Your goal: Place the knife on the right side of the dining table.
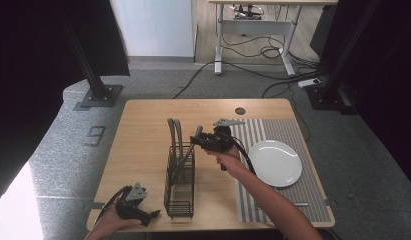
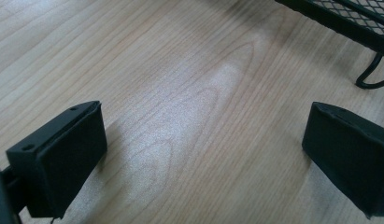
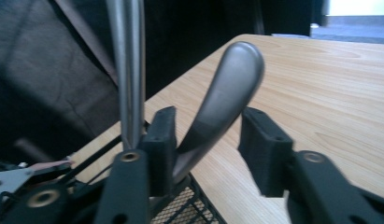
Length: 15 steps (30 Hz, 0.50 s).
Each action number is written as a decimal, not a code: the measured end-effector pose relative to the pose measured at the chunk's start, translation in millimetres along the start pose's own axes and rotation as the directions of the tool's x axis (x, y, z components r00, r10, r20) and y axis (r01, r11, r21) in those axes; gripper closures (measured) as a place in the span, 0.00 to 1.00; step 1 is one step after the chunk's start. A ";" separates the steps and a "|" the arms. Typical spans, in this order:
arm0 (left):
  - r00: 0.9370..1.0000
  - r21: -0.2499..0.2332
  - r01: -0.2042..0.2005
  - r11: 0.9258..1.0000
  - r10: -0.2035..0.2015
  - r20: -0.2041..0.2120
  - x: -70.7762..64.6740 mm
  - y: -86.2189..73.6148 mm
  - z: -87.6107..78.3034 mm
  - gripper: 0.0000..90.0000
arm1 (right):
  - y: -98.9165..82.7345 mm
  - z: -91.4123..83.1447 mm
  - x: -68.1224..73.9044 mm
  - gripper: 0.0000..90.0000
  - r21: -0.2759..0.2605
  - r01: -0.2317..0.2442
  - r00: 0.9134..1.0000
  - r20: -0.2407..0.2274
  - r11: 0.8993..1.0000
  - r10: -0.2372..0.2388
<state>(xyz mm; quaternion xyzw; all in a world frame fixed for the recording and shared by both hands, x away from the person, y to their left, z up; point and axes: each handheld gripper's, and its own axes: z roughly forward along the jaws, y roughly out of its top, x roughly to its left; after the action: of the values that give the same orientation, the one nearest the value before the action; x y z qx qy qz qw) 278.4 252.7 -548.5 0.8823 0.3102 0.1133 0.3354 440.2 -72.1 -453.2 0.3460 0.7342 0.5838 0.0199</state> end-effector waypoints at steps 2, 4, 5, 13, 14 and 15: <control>1.000 0.000 0.000 1.000 0.000 0.000 0.0 0.0 0.0 0.00 | -0.1 0.5 -0.2 0.72 -0.002 -0.001 1.000 -0.009 1.000 0.001; 1.000 0.000 0.000 1.000 0.000 0.000 0.0 0.0 0.0 0.00 | -0.3 1.4 -1.6 0.76 -0.009 -0.022 0.999 -0.036 1.000 0.021; 1.000 0.000 0.000 1.000 0.000 0.000 0.0 0.0 0.0 0.00 | -0.2 1.4 -3.7 0.78 -0.010 -0.043 0.998 -0.051 0.999 0.043; 1.000 0.000 0.000 1.000 0.000 0.000 0.0 0.0 0.0 0.00 | 5.4 -5.0 -6.6 0.88 -0.082 -0.113 0.987 -0.121 0.990 0.103; 1.000 0.000 0.000 1.000 0.000 0.000 0.0 0.0 0.0 0.00 | 8.4 -7.2 -3.0 0.89 -0.084 -0.102 0.988 -0.122 0.991 0.092; 1.000 0.000 0.000 1.000 0.000 0.000 -0.1 0.0 0.0 0.00 | 9.3 -8.2 -1.3 0.89 -0.087 -0.095 0.989 -0.119 0.992 0.085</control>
<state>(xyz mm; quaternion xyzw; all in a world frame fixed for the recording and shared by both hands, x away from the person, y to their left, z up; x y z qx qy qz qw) 278.3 252.7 -548.5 0.8823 0.3102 0.1133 0.3354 442.2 -79.0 -443.0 0.3432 0.6899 0.6365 -0.0327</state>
